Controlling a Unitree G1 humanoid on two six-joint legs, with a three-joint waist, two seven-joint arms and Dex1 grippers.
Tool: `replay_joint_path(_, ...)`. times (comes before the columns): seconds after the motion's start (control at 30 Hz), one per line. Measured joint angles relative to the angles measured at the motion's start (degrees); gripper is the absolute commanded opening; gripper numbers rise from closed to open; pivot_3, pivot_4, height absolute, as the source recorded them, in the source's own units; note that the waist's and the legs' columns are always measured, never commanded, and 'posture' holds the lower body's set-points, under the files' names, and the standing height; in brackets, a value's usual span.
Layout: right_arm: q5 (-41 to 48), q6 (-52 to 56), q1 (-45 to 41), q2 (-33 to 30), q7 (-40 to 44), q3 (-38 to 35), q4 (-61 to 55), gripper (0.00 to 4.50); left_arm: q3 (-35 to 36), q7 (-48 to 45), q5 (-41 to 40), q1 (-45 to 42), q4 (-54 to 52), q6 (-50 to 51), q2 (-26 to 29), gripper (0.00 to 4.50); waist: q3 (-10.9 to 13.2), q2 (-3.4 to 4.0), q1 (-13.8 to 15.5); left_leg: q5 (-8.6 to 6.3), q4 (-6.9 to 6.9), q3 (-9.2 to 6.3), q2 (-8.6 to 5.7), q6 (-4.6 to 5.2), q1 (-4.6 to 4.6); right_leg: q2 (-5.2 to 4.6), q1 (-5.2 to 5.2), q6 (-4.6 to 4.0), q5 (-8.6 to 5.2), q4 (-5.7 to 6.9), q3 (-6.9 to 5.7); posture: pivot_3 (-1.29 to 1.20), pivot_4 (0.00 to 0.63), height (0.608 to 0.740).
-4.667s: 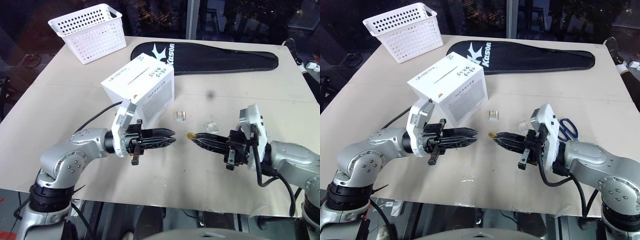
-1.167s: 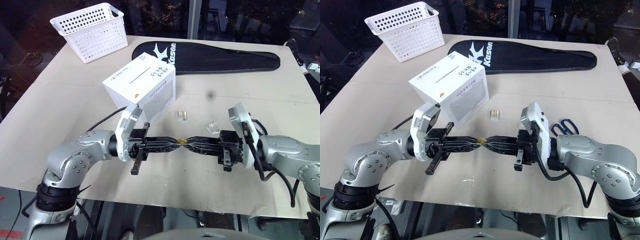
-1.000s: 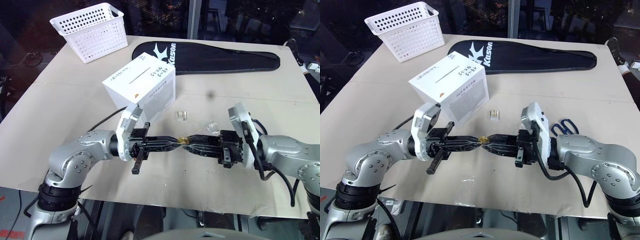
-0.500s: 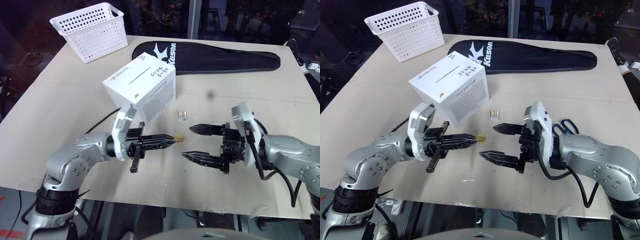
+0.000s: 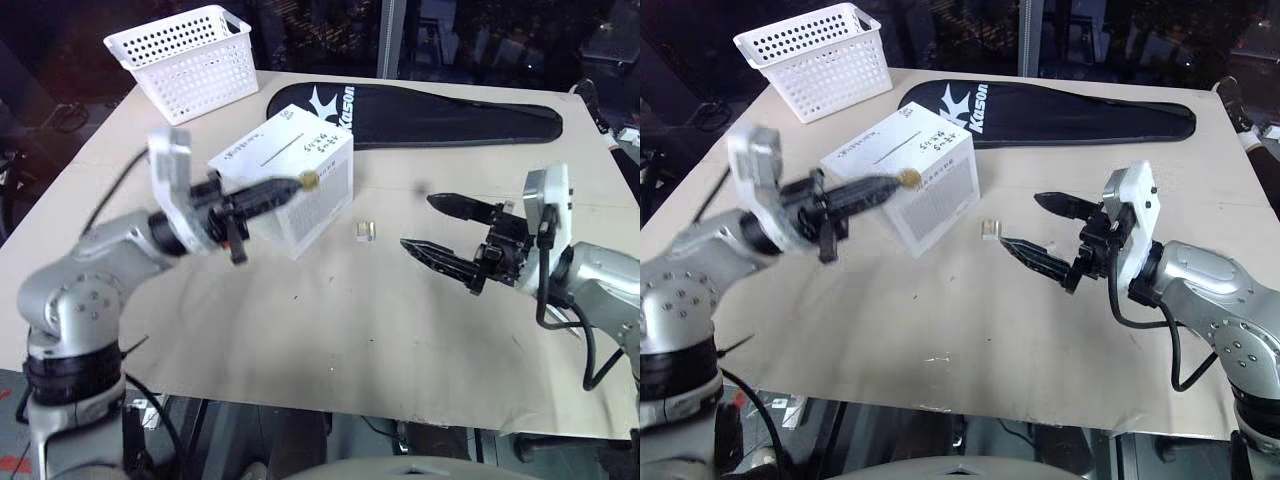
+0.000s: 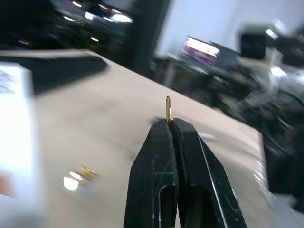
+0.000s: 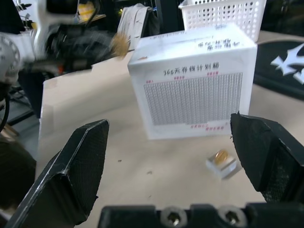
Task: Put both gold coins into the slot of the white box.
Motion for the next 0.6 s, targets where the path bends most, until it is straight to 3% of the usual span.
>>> replay_joint_path(0.23, -2.8, -1.2, -4.9, 1.0, 0.2, 1.2, -0.2, 4.41, -1.6, 15.2, 3.6, -17.7, 11.8, 5.6, 1.7, 0.00, 0.0, -0.01, -0.1, 0.01, 0.06, -0.05, -0.04, -0.01, -0.05, 0.00, -0.01, 0.00, 0.00, 0.01, -0.08, 0.00, 0.150, 0.740)
replay_joint_path(0.37, -5.0, -2.9, -5.3, 1.0, 1.3, 1.3, -1.2, 4.41, -5.1, 14.4, 5.9, -20.6, 16.3, 11.0, 5.3, 0.00, 0.0, 0.00, -0.3, 0.10, 0.00, -0.01, -0.03, -0.17, -0.05, 0.00, -0.03, 0.00, 0.00, -0.06, -0.06, 0.00, 0.150, 0.740)
replay_joint_path(0.6, -5.9, -4.2, -5.2, 0.5, 2.2, 0.2, -2.2, 4.41, -9.0, 9.7, 9.5, -22.3, 21.7, 14.0, 5.9, 0.00, 0.0, -0.02, -0.2, 0.14, -0.01, -0.01, -0.04, -0.24, -0.08, -0.02, -0.04, 0.00, 0.00, -0.06, -0.08, 0.00, 0.150, 0.740)
